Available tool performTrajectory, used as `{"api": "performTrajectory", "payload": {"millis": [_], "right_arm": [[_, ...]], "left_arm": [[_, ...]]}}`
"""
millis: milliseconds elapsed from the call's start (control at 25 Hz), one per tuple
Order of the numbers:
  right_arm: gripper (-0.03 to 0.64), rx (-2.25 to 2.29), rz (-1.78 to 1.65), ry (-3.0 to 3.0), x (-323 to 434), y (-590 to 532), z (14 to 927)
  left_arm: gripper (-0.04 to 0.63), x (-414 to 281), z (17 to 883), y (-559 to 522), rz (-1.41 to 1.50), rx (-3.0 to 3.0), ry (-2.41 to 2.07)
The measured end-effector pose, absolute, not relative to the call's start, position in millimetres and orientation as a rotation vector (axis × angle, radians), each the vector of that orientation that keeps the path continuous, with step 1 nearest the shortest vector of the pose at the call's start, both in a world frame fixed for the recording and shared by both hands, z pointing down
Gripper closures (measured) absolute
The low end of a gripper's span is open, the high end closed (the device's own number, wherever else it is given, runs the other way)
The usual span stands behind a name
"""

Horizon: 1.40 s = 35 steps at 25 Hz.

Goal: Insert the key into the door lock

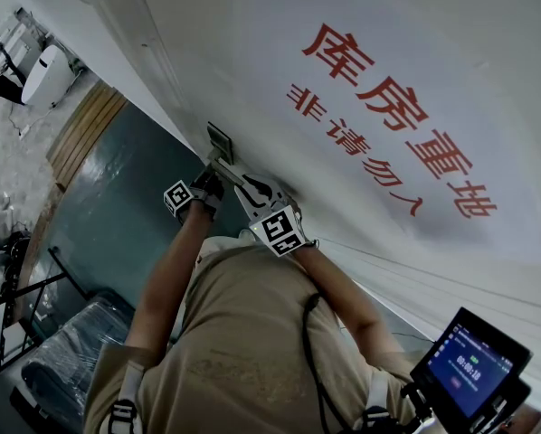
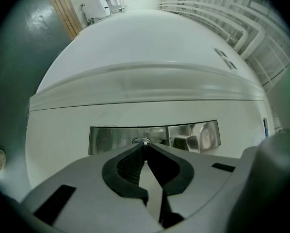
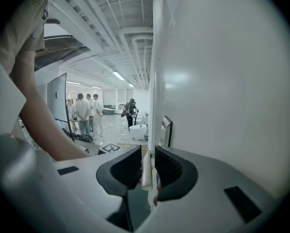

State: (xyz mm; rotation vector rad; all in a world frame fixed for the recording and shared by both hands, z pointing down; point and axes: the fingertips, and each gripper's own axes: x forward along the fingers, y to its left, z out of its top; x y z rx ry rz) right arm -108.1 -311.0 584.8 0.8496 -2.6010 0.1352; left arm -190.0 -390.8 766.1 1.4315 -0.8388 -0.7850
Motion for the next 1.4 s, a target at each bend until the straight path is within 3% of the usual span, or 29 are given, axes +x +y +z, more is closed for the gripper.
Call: {"api": "performTrajectory", "payload": {"millis": [1400], "right_arm": [[0.540,0.847,0.141,-2.596,-107.1,-312.8,587.6]], "left_arm": [[0.563,-188.2,775.5,-394.4,-0.796,1.391,-0.848]]}}
